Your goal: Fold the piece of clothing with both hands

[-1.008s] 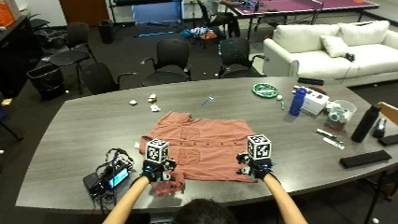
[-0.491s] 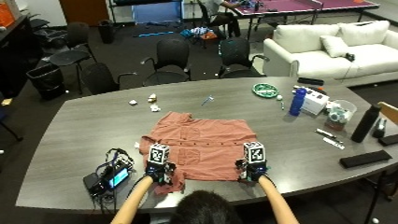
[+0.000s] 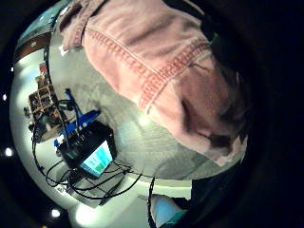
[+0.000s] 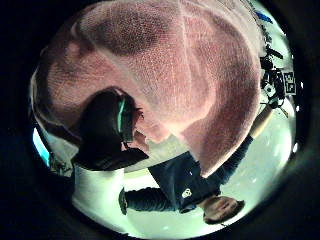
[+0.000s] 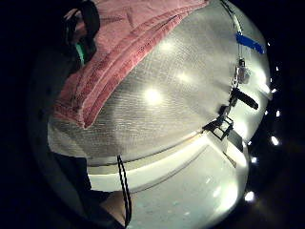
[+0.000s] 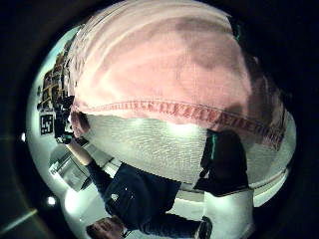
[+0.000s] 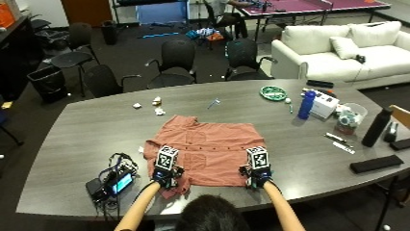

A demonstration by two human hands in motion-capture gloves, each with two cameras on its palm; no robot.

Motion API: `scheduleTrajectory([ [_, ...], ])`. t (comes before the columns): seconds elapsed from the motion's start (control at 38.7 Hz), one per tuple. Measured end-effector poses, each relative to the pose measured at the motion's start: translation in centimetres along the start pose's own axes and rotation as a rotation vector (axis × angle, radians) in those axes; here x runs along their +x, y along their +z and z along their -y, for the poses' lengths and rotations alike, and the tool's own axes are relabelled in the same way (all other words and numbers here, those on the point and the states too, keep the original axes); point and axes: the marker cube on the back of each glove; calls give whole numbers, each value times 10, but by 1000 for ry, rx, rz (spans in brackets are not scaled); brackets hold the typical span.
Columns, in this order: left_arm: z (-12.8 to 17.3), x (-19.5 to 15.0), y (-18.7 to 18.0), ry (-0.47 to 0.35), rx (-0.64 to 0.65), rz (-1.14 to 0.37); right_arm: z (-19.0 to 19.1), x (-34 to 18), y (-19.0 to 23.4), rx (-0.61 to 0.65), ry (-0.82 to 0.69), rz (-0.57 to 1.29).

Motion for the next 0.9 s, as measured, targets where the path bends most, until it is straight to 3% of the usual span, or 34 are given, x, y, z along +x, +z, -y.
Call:
scheduleTrajectory([
  [0.1, 2, -1, -1, -3, 26, 1, -4, 0, 0, -44, 62, -5],
  [0.28, 6, -1, -1, -23, 89, -3, 16, 6, -9, 105, 62, -36],
  [0.52, 16, 1, -5, -50, 278, 112, 34, 8, -15, 173, 88, -96],
  [0.62, 18, 0, -9, -47, 287, 154, 38, 9, -19, 187, 87, -114],
  [0.9, -13, 3, -34, 83, 303, 77, -15, 16, -38, 207, 48, -123],
])
